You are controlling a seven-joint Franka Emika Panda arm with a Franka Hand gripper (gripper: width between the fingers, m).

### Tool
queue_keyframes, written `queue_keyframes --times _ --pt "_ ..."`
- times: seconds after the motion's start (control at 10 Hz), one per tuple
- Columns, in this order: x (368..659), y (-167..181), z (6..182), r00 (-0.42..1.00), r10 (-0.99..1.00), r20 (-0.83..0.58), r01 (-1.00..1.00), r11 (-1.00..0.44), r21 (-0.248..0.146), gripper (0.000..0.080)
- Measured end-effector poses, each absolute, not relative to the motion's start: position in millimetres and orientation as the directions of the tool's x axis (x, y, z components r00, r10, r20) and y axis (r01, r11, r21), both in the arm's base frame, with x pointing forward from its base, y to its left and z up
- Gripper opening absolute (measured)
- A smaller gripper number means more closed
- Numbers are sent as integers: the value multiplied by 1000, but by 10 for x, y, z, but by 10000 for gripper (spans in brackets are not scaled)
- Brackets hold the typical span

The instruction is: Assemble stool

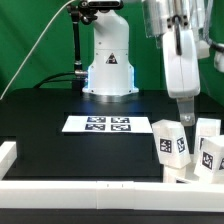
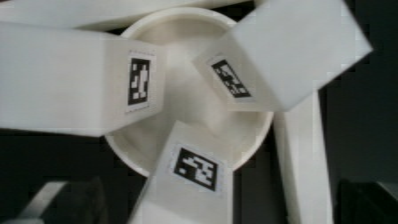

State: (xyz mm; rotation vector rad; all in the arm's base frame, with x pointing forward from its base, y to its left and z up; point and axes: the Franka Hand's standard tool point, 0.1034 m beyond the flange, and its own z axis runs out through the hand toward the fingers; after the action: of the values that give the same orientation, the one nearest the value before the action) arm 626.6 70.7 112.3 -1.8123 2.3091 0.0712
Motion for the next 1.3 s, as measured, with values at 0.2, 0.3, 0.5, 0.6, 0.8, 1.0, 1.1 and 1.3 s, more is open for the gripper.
queue_keyframes --times 0.2,0.3,0.5,0.6,0.8,1.0,1.1,1.3 --pt "6257 716 1092 -188 -965 -185 -974 207 -91 648" --pt "6236 719 1072 -88 -982 -164 -990 104 -93 649" --pt "6236 723 1028 271 -958 -97 -961 -262 -93 649" --pt "6244 698 1035 407 -908 -94 -912 -399 -93 649" --pt "6300 705 1075 558 -825 -91 -829 -550 -100 649" --pt "6293 695 1065 685 -725 -74 -728 -677 -112 649" --pt "6292 696 1065 712 -699 -70 -702 -703 -115 649" --pt "6291 666 1060 881 -472 -30 -472 -873 -121 649"
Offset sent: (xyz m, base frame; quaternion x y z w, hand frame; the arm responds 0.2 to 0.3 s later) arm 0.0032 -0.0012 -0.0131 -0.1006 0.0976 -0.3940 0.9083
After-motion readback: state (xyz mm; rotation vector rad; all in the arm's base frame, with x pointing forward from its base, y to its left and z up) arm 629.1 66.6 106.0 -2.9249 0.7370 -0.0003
